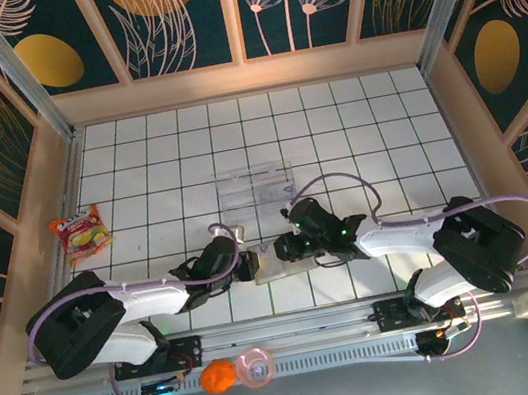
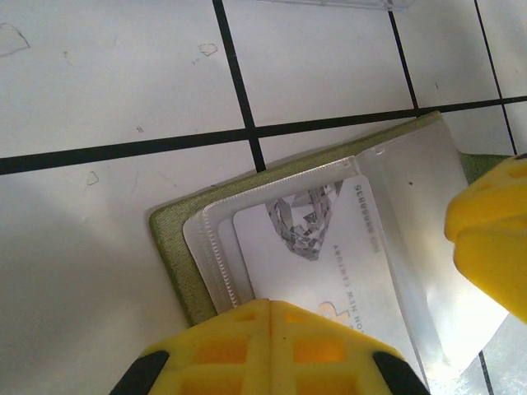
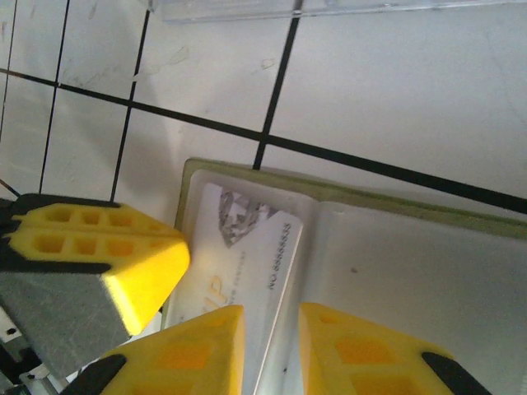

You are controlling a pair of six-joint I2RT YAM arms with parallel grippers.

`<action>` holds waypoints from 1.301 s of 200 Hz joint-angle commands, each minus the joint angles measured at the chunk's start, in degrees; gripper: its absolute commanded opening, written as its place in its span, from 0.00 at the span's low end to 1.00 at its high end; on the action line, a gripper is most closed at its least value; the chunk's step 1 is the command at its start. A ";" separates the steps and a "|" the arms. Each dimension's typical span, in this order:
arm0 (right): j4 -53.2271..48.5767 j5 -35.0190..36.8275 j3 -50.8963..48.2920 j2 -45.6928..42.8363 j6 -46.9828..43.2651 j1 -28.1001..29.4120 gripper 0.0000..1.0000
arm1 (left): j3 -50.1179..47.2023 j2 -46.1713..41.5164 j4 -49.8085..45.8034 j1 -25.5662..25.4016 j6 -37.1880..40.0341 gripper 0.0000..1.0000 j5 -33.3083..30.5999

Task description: Take the credit cards out of the card holder

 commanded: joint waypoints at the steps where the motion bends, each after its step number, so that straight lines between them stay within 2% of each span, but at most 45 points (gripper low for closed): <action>1: 5.13 -4.39 -0.89 1.17 2.25 -1.33 0.23 | -0.29 0.19 -1.98 0.01 -0.41 0.05 0.41; 233: 10.10 -7.49 -0.29 10.20 10.12 -3.24 0.16 | -1.46 1.25 0.30 0.01 0.08 0.00 1.99; 260: 10.48 -7.81 -0.28 10.46 10.32 -3.27 0.06 | -1.47 1.64 0.71 0.00 0.02 0.00 2.39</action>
